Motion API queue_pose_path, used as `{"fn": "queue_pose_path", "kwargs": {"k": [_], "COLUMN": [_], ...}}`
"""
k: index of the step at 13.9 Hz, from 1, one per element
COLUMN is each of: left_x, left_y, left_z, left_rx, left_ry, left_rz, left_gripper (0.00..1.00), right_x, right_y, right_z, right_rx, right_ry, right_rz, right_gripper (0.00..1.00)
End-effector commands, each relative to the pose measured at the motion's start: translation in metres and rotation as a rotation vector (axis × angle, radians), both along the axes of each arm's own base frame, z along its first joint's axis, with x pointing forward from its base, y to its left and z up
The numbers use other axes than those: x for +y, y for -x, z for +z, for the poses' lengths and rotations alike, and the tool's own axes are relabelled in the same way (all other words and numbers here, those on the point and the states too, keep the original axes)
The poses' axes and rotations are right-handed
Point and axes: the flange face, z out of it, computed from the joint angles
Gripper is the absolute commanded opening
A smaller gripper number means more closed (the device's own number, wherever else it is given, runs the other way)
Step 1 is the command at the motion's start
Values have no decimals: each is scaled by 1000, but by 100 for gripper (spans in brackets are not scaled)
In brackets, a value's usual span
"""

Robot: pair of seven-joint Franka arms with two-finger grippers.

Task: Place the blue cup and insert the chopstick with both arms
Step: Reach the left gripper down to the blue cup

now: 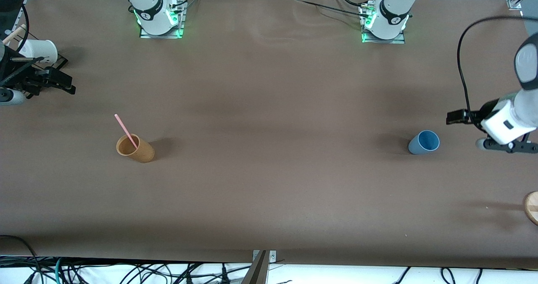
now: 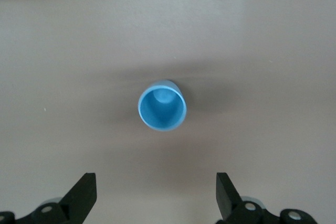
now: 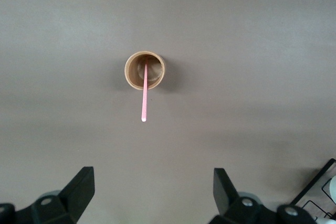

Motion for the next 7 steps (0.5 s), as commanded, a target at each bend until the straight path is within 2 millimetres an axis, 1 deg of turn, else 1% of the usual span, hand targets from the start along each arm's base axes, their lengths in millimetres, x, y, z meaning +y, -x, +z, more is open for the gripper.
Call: {"fn": "queue_pose_path", "kwargs": {"k": [1, 4, 5, 7], "left_x": [4, 19, 29, 40], "left_y": [1, 11, 17, 28], "left_z": [-42, -76, -86, -108], "left_rx": [-12, -38, -52, -79], "left_ry": [-47, -44, -42, -44], "left_rz": [-100, -117, -140, -139], "left_gripper": [100, 100, 100, 100], "right_x": [0, 0, 0, 0], "right_y": [1, 1, 1, 1], "right_z": [6, 6, 6, 6], "right_rx": [2, 2, 2, 2], "right_ry": [3, 1, 1, 1], "right_rz": [-10, -10, -10, -10], "right_gripper": [100, 100, 100, 100]}}
